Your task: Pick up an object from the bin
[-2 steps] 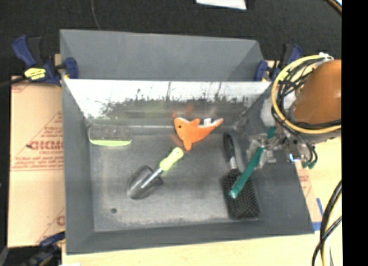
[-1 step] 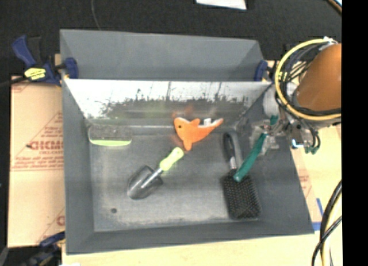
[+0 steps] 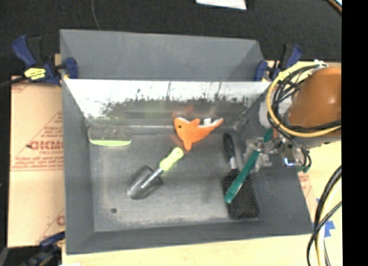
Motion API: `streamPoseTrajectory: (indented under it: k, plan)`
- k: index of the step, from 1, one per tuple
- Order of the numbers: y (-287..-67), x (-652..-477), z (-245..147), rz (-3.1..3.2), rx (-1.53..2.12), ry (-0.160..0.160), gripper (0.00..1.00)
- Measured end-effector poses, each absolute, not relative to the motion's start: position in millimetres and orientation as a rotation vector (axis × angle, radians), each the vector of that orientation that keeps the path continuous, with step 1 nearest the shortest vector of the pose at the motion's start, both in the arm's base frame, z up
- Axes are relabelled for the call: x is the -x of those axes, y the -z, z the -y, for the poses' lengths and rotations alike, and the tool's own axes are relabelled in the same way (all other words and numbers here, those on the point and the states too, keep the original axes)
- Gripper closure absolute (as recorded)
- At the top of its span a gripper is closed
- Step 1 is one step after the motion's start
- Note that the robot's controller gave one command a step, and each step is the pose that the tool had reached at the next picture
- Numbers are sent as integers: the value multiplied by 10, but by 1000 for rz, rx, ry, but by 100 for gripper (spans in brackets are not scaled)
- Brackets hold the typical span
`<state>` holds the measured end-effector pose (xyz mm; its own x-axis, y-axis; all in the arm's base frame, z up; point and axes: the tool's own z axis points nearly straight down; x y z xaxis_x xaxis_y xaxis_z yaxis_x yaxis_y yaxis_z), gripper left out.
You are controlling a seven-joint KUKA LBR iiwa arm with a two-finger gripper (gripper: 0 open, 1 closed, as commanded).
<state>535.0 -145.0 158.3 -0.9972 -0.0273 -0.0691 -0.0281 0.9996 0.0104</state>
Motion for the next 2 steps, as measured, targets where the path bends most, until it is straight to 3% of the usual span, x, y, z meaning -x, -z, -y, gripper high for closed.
streamPoseTrajectory:
  k: [1,2]
  plan:
    - [-1744,-5555,1506,-3053,37,-9,100]
    - [-962,-5473,1009,-3069,89,-20,100]
